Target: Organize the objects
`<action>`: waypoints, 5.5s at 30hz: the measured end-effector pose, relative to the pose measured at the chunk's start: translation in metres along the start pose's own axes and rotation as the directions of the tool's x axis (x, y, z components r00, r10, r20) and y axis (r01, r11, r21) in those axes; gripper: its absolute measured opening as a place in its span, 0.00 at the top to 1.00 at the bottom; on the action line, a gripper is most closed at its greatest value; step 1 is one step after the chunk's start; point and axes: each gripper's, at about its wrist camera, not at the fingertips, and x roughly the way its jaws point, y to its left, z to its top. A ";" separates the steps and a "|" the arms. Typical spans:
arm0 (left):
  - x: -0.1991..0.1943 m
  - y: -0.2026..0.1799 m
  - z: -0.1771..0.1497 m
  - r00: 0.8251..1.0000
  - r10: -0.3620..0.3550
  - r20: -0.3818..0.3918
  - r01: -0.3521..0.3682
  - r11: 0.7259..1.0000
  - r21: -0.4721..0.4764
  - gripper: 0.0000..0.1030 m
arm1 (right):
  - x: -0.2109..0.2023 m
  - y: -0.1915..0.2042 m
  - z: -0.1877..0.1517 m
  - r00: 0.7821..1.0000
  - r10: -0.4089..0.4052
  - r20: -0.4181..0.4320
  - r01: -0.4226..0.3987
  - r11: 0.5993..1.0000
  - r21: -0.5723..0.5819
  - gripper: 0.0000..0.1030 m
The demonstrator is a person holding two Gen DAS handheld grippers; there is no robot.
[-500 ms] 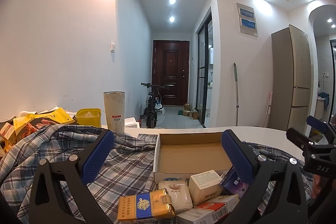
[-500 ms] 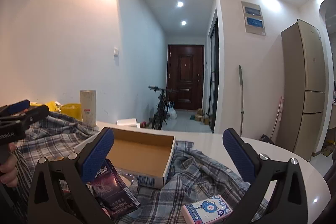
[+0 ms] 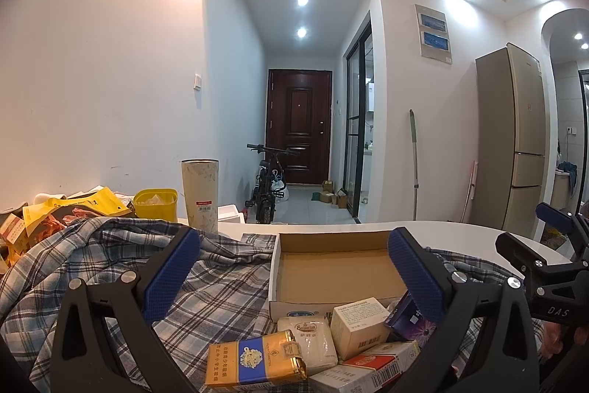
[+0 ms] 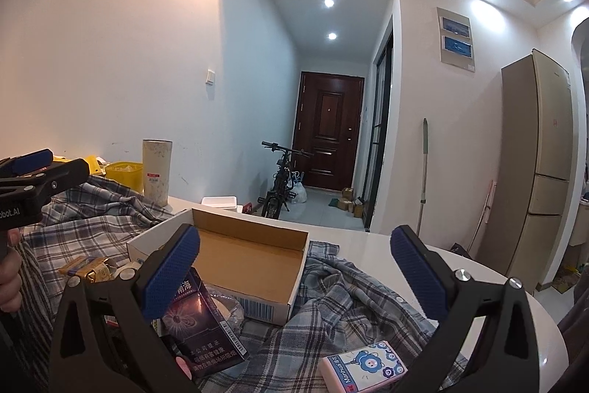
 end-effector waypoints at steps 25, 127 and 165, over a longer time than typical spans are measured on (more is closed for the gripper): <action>0.002 0.002 0.001 1.000 0.001 -0.006 -0.001 1.000 -0.010 0.00 | 0.012 -0.002 0.005 0.994 0.031 -0.107 -0.028 0.999 0.026 0.00; 0.044 0.007 -0.008 0.969 -0.004 -0.249 0.004 1.000 -0.001 0.00 | 0.070 0.052 -0.020 0.837 0.241 -0.492 -0.327 0.940 -0.097 0.26; 0.081 0.039 -0.016 0.896 -0.053 -0.442 0.003 0.994 -0.113 0.00 | 0.032 0.005 0.009 0.954 0.219 -0.204 -0.217 0.976 0.037 0.78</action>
